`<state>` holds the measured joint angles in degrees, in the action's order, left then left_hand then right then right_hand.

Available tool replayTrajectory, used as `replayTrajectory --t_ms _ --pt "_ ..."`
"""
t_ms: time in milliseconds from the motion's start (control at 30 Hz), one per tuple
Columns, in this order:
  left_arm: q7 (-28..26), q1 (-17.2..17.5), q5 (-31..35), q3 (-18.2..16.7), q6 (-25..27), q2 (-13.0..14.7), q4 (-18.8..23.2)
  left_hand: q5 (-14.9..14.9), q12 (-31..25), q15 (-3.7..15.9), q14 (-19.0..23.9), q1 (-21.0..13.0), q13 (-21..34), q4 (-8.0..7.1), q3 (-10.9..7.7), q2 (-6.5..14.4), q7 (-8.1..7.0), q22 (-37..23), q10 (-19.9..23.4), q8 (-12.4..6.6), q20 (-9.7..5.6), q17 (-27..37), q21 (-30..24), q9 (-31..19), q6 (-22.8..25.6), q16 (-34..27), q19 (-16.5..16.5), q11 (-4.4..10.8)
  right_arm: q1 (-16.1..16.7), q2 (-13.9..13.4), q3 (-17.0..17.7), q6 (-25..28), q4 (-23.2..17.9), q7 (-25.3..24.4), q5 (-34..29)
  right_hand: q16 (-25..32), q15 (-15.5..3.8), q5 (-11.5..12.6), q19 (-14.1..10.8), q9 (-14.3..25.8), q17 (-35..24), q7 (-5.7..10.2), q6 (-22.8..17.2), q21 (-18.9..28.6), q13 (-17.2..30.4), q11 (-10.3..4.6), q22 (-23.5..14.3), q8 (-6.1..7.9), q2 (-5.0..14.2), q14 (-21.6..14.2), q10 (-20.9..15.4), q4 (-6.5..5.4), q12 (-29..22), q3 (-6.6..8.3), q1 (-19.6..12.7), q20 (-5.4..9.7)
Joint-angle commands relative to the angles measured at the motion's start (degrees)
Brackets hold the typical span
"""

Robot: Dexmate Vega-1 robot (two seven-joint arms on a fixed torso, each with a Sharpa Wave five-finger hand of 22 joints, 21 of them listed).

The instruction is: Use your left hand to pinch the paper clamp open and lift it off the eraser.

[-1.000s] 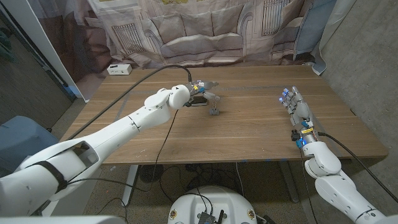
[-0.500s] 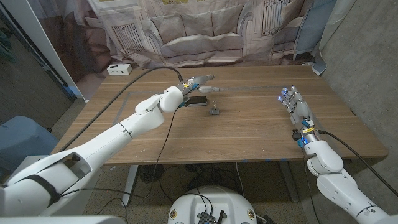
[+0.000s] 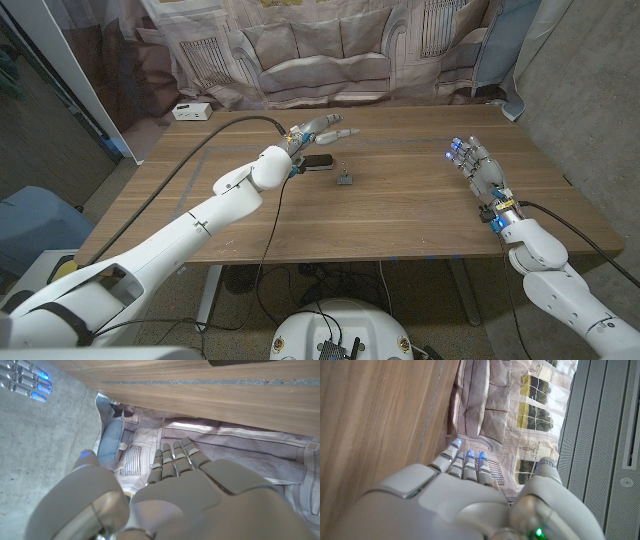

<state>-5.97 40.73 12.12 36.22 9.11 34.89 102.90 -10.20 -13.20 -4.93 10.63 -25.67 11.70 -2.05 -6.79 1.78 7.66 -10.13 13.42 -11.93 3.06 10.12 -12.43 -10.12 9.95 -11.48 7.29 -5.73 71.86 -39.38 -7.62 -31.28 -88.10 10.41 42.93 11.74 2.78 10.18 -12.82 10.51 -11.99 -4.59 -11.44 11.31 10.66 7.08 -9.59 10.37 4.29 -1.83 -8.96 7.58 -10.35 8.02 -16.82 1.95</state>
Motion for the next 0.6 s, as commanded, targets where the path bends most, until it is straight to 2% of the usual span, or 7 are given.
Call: replayTrajectory --t_ms 33,167,267,300,367,467,600 --pt "-3.33 7.08 -12.93 -7.57 -8.45 2.21 0.51 -0.56 -0.31 -0.16 0.73 0.64 0.09 0.11 0.4 0.08 0.29 -0.04 0.51 -0.28 0.22 0.05 -0.24 -0.13 1.14 -0.25 0.53 -0.1 -3.44 0.61 -2.25 0.01 2.27 1.88 -0.89 -0.35 0.27 -0.06 -0.29 0.19 0.04 -0.31 0.68 0.05 0.17 -0.14 -0.14 -0.16 -0.7 0.65 0.63 -0.05 0.02 -0.4 -0.03 -0.17" --pt "-2.97 9.17 -16.11 -9.92 -10.87 4.28 0.84 -0.59 -0.25 -0.2 0.7 0.79 0.04 0.09 0.49 0.03 0.4 -0.05 0.51 -0.23 0.26 0.05 -0.05 -0.12 1.34 -0.14 0.23 -0.05 -5.09 1.7 -3.66 0.18 2.12 1.18 -1.8 -0.37 0.32 -0.06 -0.3 0.18 0.04 -0.44 0.87 0.02 0.15 -0.16 -0.14 -0.16 -0.79 0.75 0.94 -0.08 0.07 -0.46 0.06 -0.09" --pt "-3.13 11.19 -19.06 -11.67 -14.71 4.78 -0.26 -0.62 -0.03 -0.25 0.21 1.01 -0.02 0.03 0.6 0.02 0.35 -0.05 0.14 -0.08 0.19 0.05 0.3 -0.11 1.39 0.16 -0.44 -0.18 -5.94 2.27 -4.79 -0.15 1.83 -0.38 -4.16 -0.4 0.29 -0.05 -0.21 0.18 0.04 -0.5 1.02 -0.04 0.14 -0.18 -0.13 -0.15 -0.87 0.86 1.15 -0.11 0.08 -0.52 0.16 -0.08" --pt "-2.57 12.12 -21.38 -12.6 -17.85 4.57 -1.85 -0.63 0.01 -0.27 0.09 1.07 -0.04 0.02 0.62 0.02 0.34 -0.05 0.1 -0.06 0.24 0.06 0.4 -0.11 1.43 0.23 -0.63 -0.2 -6.16 2.74 -5.27 -0.63 1.64 -1.68 -5.85 -0.4 0.3 -0.05 -0.21 0.18 0.04 -0.46 1.04 -0.04 0.14 -0.18 -0.13 -0.15 -0.88 0.86 1.18 -0.12 0.08 -0.53 0.17 -0.06" --pt "-1.49 12.62 -23.62 -13.22 -20.49 4.49 -3.32 -0.63 0.05 -0.29 0.04 1.12 -0.05 0.0 0.65 0.02 0.33 -0.05 0.04 -0.03 0.27 0.06 0.47 -0.11 1.47 0.27 -0.77 -0.17 -6.17 3.01 -5.61 -0.61 1.18 -2.77 -6.58 -0.41 0.3 -0.04 -0.21 0.17 0.04 -0.38 1.14 -0.05 0.14 -0.16 -0.13 -0.15 -0.93 0.9 1.24 -0.13 0.07 -0.57 0.23 -0.08" --pt "-0.91 13.51 -26.47 -14.27 -22.77 4.22 -4.69 -0.65 0.12 -0.28 -0.05 1.23 -0.08 -0.03 0.7 0.02 0.31 -0.06 -0.06 0.03 0.19 0.06 0.54 -0.11 1.49 0.33 -0.88 -0.22 -6.11 2.81 -5.92 0.62 0.26 -4.5 -7.31 -0.4 0.3 -0.04 -0.22 0.17 0.04 -0.32 1.2 -0.06 0.13 -0.3 -0.13 -0.13 -1.02 0.88 1.16 -0.14 -0.01 -0.63 0.29 -0.11" --pt "1.46 14.77 -32.36 -15.68 -26.88 3.1 -7.48 -0.66 0.15 -0.4 -0.01 1.42 -0.11 -0.1 0.78 0.02 0.25 -0.06 -0.03 0.11 0.32 0.06 0.56 -0.1 1.53 0.35 -0.86 -0.38 -6.97 2.89 -6.68 1.05 1.12 -4.31 -7.38 -0.29 0.49 -0.03 -0.41 0.17 0.04 -0.58 1.13 -0.02 0.12 -0.33 -0.13 -0.03 -1.18 0.65 1.06 -0.16 -0.12 -0.73 0.41 -0.17"
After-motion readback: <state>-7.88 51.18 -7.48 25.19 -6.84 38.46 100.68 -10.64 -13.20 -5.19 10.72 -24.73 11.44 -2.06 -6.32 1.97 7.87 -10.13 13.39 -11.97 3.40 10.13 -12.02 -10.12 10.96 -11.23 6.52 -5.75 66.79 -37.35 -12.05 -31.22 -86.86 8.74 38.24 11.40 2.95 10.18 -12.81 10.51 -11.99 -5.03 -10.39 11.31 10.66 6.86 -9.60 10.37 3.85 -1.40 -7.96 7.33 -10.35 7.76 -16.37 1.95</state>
